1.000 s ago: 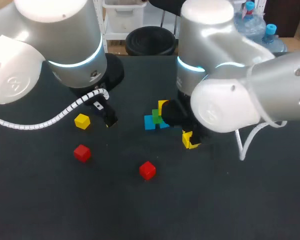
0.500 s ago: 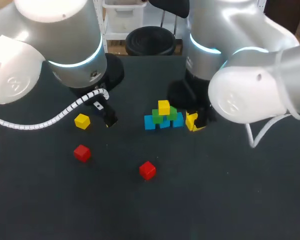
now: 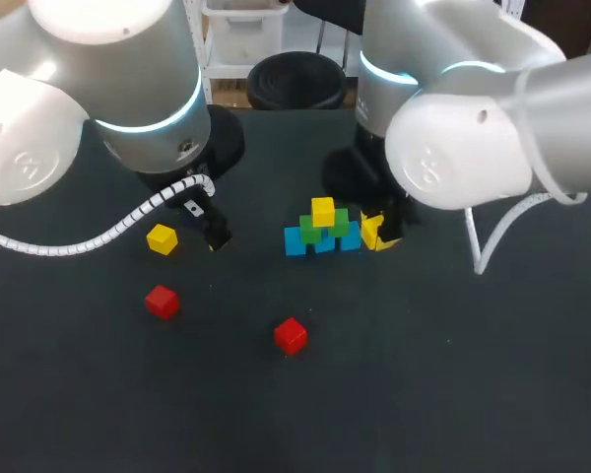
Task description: Place the blue cubes, place green cubes on the blue cubes, place the yellow cubes on the green cubes, then place the red cubes on the yellow cubes, and place purple cube on the red cubes.
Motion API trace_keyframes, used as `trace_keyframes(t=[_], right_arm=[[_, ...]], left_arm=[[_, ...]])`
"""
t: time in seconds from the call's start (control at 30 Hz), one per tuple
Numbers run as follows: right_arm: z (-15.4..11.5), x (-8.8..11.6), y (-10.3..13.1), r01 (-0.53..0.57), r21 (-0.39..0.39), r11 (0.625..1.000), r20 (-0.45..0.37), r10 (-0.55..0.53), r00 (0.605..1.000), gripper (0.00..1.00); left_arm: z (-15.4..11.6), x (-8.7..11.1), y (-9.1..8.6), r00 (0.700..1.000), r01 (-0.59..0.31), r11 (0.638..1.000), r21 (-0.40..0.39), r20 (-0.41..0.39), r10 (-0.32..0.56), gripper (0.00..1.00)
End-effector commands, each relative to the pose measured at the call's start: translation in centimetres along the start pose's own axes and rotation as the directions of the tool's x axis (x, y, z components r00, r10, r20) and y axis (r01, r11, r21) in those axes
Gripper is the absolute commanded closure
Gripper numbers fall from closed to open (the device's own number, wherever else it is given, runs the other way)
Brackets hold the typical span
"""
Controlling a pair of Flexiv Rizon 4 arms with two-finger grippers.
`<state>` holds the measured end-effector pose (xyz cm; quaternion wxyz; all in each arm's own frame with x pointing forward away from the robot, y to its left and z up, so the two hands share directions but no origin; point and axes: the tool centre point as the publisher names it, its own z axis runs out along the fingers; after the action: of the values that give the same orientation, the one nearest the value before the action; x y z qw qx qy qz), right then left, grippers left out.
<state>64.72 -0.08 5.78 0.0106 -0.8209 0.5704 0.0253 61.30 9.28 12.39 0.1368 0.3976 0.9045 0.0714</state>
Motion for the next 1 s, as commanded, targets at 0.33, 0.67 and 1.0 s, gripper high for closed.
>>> trace_keyframes(t=[0.33,0.67,1.0], right_arm=[[-0.9,0.1,-2.9,-0.005,0.026,1.0,0.011,0.004,1.0,1.0],[-0.6,-1.0,-3.8,-0.029,0.013,1.0,0.007,0.028,1.0,1.0],[0.5,-0.8,-3.5,-0.08,-0.006,0.997,0.02,0.08,0.997,1.0]], left_arm=[[0.1,-0.1,0.1,1.0,-0.002,1.0,0.002,-0.002,0.002,0.0],[0.1,-0.1,0.1,1.0,-0.002,1.0,0.002,-0.002,0.002,0.0],[0.1,-0.1,0.1,1.0,-0.002,1.0,0.002,-0.002,0.002,0.0]])
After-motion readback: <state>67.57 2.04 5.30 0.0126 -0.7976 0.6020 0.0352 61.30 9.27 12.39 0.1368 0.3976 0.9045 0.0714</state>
